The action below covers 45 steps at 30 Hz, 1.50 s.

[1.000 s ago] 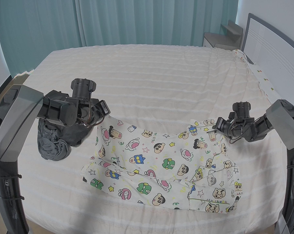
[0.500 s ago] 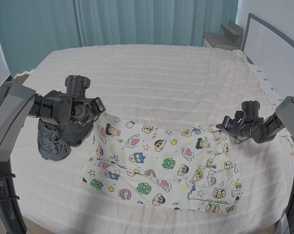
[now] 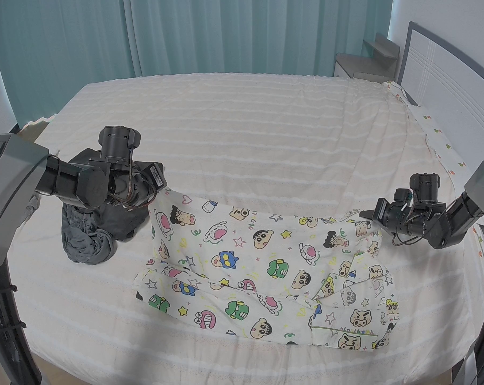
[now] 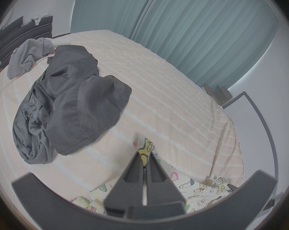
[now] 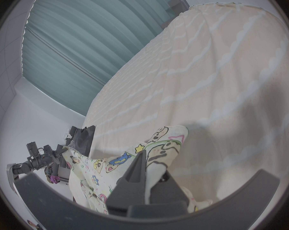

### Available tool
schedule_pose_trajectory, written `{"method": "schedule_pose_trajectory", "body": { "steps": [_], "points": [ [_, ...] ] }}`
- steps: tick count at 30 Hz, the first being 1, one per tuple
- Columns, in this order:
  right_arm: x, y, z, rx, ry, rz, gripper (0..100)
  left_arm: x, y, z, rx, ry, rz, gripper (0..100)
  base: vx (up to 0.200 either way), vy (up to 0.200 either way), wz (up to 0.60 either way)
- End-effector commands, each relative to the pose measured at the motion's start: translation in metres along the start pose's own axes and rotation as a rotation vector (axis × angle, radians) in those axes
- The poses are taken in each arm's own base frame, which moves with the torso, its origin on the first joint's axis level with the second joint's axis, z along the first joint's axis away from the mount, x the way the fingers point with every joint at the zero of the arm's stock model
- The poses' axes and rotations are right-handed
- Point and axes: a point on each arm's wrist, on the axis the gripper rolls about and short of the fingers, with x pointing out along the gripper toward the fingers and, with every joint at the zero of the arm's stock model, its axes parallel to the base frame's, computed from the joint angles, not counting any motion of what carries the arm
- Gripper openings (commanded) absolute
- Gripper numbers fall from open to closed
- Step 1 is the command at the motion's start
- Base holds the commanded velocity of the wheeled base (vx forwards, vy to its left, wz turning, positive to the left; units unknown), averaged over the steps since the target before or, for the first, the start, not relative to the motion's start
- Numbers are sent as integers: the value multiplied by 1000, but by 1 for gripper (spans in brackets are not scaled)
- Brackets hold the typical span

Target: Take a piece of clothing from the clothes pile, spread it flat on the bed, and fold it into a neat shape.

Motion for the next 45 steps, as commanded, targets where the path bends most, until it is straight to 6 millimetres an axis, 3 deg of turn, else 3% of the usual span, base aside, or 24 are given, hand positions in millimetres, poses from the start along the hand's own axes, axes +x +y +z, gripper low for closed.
{"method": "schedule_pose_trajectory", "body": {
  "steps": [1,30,31,45],
  "points": [
    [-17,2,-12,-23,16,19,0,-1,5,-7,1,16,12,0,0,0,0],
    [-48,-32,-96,-121,149,11,0,-2,41,-79,32,141,67,0,0,0,0],
    [-49,-37,-105,-115,162,2,0,-2,46,-88,35,160,75,0,0,0,0],
    [-58,-55,-124,-101,201,-41,0,-6,56,-103,19,234,37,0,0,0,0]
  ]
}}
